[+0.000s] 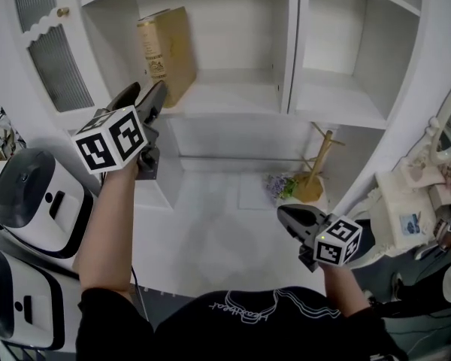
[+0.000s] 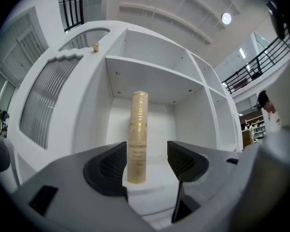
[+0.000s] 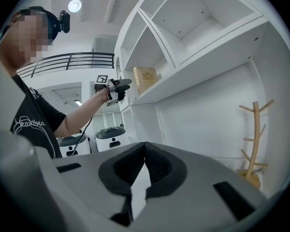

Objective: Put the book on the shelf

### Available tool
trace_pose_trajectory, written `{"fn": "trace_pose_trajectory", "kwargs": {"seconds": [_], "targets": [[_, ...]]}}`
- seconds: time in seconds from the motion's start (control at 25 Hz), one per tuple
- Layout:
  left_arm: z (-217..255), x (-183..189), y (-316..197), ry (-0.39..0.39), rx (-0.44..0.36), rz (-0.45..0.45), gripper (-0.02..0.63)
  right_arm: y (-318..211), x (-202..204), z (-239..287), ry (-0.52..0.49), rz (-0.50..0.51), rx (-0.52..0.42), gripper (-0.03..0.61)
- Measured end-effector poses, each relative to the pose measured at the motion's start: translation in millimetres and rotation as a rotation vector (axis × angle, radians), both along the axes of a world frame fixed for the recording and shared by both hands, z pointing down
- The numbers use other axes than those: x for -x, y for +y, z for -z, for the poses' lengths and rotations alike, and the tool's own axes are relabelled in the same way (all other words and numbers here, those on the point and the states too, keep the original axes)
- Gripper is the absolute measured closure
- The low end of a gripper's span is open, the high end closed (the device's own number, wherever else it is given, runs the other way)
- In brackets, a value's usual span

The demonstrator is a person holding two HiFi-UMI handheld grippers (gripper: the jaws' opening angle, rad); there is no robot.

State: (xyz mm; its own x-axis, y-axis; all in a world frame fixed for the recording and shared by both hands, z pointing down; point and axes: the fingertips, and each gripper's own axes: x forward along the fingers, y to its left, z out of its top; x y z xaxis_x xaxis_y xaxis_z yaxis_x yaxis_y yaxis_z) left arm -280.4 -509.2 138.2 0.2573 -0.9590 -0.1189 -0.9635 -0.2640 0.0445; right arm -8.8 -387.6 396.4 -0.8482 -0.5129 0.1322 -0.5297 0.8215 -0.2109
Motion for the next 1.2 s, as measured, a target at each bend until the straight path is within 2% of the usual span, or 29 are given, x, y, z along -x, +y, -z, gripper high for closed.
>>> {"fn": "trace_pose_trajectory", "kwargs": {"seconds": [0.16, 0.28, 0.4, 0.6, 0.76, 0.96, 1.2], "targets": [[-30, -24, 53, -0.021, 0.006, -0.073, 0.353, 11, 6, 3, -0.024, 0.045, -0.009, 0.572], [-62, -51, 94, 0.004, 0.039, -0.177, 0.359, 21, 8, 7, -0.051, 0.077, -0.017, 0.572], [-100, -77, 131, 0.032, 0.088, -0.270, 0.475, 32, 9, 10, -0.073, 0.103, -0.025, 0.572], [-174, -131, 184, 0.078, 0.202, -0.395, 0.549, 54, 11, 14, -0.106, 0.150, -0.033, 0.572], [-223, -159, 206, 0.125, 0.265, -0.417, 0.609, 68, 12, 11, -0.114, 0.177, -0.028, 0.572], [-251, -167, 225, 0.201, 0.266, -0.382, 0.609, 82, 5, 0, -0.141, 0.156, -0.003, 0.572], [-257, -183, 235, 0.169, 0.261, -0.399, 0.609, 88, -2, -11, -0.152, 0.142, 0.038, 0.572]]}}
